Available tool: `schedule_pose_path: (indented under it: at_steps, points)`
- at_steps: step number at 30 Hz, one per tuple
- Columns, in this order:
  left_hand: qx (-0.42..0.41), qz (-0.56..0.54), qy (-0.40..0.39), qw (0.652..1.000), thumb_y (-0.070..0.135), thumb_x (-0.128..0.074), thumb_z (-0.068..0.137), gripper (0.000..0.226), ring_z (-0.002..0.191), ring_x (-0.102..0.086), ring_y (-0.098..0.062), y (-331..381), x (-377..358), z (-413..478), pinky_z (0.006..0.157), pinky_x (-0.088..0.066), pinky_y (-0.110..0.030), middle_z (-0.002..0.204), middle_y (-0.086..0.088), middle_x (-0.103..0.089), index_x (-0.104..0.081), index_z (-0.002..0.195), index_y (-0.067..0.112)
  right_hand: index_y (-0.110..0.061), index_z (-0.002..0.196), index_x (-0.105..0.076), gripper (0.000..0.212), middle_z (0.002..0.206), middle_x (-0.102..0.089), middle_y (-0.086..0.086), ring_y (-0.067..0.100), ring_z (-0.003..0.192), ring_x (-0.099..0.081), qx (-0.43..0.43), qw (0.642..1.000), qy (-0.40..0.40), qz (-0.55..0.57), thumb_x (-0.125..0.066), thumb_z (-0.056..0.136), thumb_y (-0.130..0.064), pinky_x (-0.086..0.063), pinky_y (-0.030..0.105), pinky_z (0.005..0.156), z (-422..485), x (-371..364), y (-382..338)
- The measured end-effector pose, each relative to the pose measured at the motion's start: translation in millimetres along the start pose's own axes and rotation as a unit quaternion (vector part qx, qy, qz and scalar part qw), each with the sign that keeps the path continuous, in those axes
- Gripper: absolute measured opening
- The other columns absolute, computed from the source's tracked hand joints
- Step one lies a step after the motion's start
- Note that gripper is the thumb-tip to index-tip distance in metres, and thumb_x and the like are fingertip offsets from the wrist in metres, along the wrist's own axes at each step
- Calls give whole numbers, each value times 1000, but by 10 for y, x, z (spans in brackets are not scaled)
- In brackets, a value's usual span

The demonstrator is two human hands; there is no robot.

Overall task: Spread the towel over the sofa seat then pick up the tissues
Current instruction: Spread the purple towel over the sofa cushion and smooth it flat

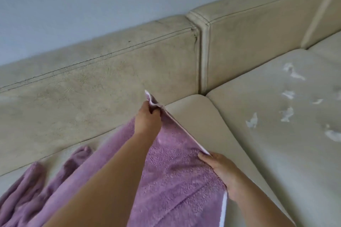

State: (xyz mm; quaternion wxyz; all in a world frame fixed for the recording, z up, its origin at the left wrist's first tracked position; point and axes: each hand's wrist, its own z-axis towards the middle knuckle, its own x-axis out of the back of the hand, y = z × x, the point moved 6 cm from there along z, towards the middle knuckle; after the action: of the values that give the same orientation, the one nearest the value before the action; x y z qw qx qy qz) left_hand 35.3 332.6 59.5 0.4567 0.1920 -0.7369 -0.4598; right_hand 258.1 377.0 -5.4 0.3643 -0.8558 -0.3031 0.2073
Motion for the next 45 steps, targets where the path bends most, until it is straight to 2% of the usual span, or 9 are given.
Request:
schedule_pose_path:
  at_steps: [9, 14, 16, 20, 22, 25, 32, 38, 45]
  points:
    - [-25, 8, 14, 1000, 15, -42, 95, 17, 78, -52, -24, 798, -1452, 370, 69, -38, -30, 86, -4, -57, -54, 107, 11, -4, 104, -69, 26, 99, -70, 27, 43, 93, -66, -32, 999, 2, -4, -62, 89, -24, -53, 45, 84, 604, 1334, -461]
    - [-74, 21, 30, 997, 15, -41, 93, 22, 85, -55, -26, 947, -1820, 697, 72, -43, -34, 96, -11, -60, -54, 111, 16, -6, 100, -69, 24, 83, -75, 14, 23, 70, -72, 8, 1000, -1, 5, -61, 89, -26, -55, 22, 57, 909, 1557, -562]
    - [-101, 43, 26, 994, 17, -42, 92, 27, 90, -56, -30, 933, -2040, 874, 78, -48, -39, 101, -14, -58, -52, 117, 20, -7, 99, -70, 23, 87, -75, 15, 30, 77, -72, 28, 999, 31, 9, -60, 90, -25, -53, 23, 62, 1107, 1634, -526]
    - [-9, 119, -261, 958, 13, -51, 93, 56, 91, -58, -27, 281, -2628, 871, 66, -55, -25, 119, -8, -51, -28, 138, 38, -7, 78, -66, 20, 67, -61, 8, 29, 61, -59, 34, 983, 111, -145, -60, 90, -23, -37, 28, 61, 1490, 1699, -197]
    - [-10, 238, -324, 916, 15, -51, 92, 66, 122, -47, -34, -114, -2776, 765, 99, -46, -42, 143, -10, -37, -18, 147, 27, -7, 81, -62, 16, 61, -50, 4, 17, 54, -45, 2, 972, 135, -193, -56, 91, -19, -30, 27, 53, 1600, 1741, 21]
    - [-38, 317, -285, 904, 20, -47, 95, 62, 138, -29, -29, -343, -2726, 766, 114, -26, -40, 154, -6, -25, -18, 150, 20, -13, 79, -57, 17, 56, -46, -2, 13, 48, -41, -2, 956, 185, -229, -52, 93, -20, -27, 28, 48, 1628, 1800, 121]
    - [-56, 406, -139, 901, 21, -42, 98, 44, 134, -30, -27, -177, -2405, 996, 98, -40, -46, 150, -2, -29, -36, 141, 20, -11, 93, -61, 25, 62, -51, -3, 12, 54, -46, 26, 944, 195, -264, -48, 95, -31, -32, 27, 52, 1668, 1675, -18]
    - [1, 427, -151, 892, 45, -49, 94, 61, 137, -25, -30, -433, -2379, 1104, 99, -40, -50, 154, -1, -24, -24, 146, 28, -17, 64, -40, 34, 61, -43, 0, 13, 52, -38, 4, 938, 231, -260, -40, 98, -16, -28, 28, 48, 1648, 1854, 60]
    - [-149, 428, -145, 879, 27, -43, 96, 35, 130, -34, -24, -253, -2664, 936, 96, -41, -44, 142, 3, -42, -50, 130, 24, -11, 59, -46, 36, 59, -48, 6, 21, 56, -43, -15, 937, 313, -152, -48, 95, -10, -30, 32, 55, 1599, 2061, 346]
